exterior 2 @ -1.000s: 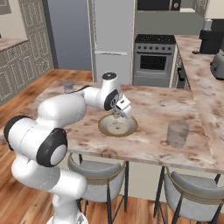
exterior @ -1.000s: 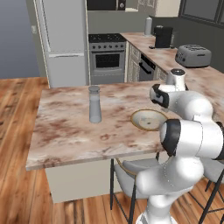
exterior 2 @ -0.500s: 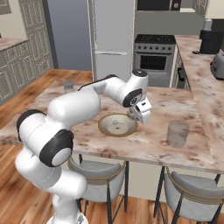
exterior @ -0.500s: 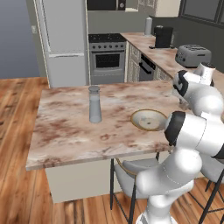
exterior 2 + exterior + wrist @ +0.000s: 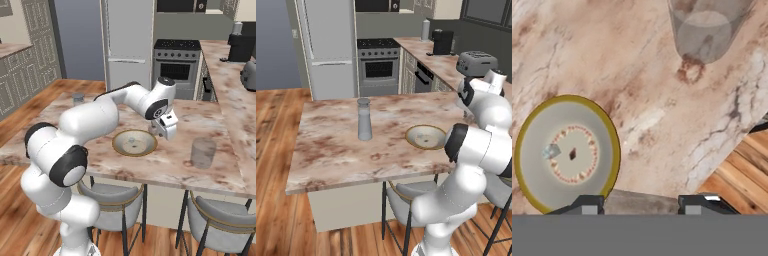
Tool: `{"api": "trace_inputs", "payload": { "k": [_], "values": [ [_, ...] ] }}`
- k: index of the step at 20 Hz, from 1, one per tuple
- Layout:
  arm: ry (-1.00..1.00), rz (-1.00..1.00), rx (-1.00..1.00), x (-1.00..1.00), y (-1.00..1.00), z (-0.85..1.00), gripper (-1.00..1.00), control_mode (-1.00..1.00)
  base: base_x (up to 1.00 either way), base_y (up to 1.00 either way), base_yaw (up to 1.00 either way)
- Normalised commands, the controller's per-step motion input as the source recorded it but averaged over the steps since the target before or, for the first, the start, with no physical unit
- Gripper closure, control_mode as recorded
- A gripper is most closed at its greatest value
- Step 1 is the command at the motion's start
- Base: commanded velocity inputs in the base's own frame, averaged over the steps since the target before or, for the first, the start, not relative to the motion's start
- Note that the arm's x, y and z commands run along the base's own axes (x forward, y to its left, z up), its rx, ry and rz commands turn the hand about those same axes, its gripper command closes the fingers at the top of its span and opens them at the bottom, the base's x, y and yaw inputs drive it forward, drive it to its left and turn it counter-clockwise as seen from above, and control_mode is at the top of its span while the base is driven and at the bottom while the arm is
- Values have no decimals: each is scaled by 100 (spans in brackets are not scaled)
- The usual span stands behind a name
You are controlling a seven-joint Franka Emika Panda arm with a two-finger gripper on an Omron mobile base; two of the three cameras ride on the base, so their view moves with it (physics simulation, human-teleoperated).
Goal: There are two ice cubes in the ice bowl. Place both ice cubes in the glass cup.
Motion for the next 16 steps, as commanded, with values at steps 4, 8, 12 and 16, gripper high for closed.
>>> {"api": "trace_inputs", "payload": {
  "k": [4, 8, 12, 16],
  "values": [
    [-1, 0, -9, 0, 0, 0, 100, -100, 0, 0, 0],
    [0, 0, -1, 0, -23, 0, 100, -100, 0, 0, 0],
    [0, 0, 0, 0, -34, 0, 100, -100, 0, 0, 0],
    [0, 0, 0, 0, -36, 0, 100, -100, 0, 0, 0]
  ]
}}
